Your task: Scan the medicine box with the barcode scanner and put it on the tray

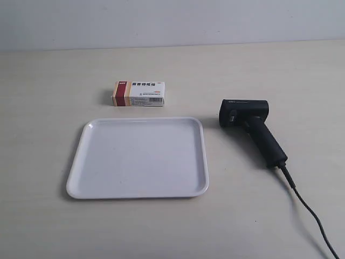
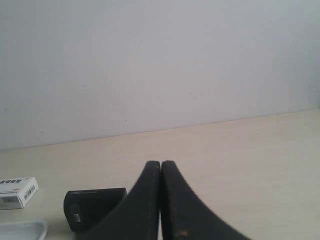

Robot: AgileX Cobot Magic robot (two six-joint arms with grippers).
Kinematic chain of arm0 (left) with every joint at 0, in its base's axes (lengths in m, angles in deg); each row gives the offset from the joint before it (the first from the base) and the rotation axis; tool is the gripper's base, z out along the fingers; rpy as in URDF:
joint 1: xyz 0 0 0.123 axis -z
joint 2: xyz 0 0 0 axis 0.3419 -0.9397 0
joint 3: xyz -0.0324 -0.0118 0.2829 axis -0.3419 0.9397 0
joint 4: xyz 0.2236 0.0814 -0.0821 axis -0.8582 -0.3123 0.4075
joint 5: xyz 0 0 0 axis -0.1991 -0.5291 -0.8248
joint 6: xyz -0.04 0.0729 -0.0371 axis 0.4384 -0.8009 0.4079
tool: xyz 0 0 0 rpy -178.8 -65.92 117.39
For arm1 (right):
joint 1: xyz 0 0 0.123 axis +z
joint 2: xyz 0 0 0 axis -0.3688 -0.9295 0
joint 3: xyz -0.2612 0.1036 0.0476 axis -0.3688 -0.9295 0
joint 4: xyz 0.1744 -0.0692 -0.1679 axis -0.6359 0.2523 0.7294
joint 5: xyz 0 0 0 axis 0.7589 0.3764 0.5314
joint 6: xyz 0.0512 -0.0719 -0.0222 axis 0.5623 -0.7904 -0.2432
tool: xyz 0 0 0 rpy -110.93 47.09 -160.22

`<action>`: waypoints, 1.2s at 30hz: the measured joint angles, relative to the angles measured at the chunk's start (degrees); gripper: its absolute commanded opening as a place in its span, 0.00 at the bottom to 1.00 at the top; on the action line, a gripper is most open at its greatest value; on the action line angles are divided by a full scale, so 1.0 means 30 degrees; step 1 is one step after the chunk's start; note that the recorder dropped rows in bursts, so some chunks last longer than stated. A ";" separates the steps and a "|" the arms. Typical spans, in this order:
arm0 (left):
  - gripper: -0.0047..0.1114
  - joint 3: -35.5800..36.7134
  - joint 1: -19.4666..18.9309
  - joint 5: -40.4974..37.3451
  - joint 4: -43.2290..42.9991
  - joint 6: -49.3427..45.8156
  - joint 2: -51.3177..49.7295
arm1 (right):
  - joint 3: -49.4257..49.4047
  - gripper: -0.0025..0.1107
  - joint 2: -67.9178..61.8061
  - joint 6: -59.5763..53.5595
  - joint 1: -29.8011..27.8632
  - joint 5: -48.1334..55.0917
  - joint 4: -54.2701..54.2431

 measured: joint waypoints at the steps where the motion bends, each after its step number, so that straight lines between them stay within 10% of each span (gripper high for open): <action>1: 0.06 0.0000 0.0000 0.0000 0.0000 0.0000 0.0000 | 0.0000 0.02 0.0000 0.0000 0.0000 0.0000 0.0000; 28: 0.06 0.0000 0.0000 0.0145 -0.0037 0.0000 0.0000 | 0.0000 0.02 0.0000 0.0000 0.0000 0.0000 0.0000; 36: 0.06 0.0032 0.0000 0.6875 0.0209 0.4786 0.0000 | 0.0000 0.02 0.0000 0.0000 0.0000 -0.0236 0.0000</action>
